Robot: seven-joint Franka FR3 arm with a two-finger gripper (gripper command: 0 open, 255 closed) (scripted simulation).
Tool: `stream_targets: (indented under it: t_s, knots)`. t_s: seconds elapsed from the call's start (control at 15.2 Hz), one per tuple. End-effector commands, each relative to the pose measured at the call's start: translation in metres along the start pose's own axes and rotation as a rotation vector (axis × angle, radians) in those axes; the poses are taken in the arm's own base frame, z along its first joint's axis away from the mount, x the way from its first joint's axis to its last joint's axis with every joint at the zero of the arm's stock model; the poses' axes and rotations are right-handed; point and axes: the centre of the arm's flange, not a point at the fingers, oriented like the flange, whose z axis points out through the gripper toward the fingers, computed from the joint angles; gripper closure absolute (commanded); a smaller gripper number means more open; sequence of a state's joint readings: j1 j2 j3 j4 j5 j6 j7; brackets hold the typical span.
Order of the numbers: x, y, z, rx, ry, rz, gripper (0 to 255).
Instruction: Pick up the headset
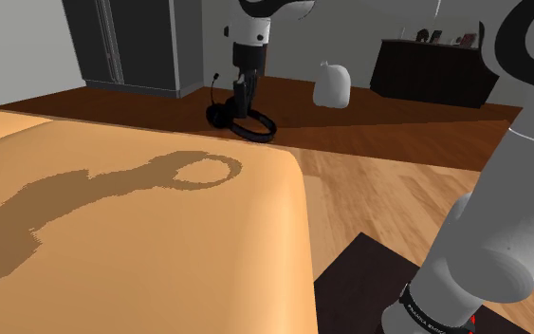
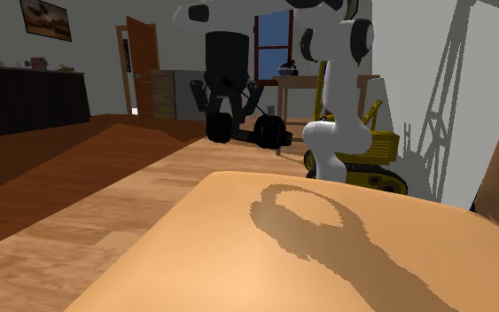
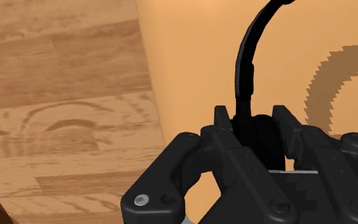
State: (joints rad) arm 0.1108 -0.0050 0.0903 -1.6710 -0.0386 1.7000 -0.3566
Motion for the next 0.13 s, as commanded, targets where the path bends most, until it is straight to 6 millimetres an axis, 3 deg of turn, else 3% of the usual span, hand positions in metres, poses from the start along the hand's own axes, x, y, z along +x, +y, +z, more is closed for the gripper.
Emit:
stream_targets:
  t_s: [0.0, 0.07]
  knots:
    - [0.0003, -0.0002, -0.0068, 0.000, 0.000, 0.000, 255]
    - [0.0003, -0.0001, -0.0068, 0.000, 0.000, 0.000, 255]
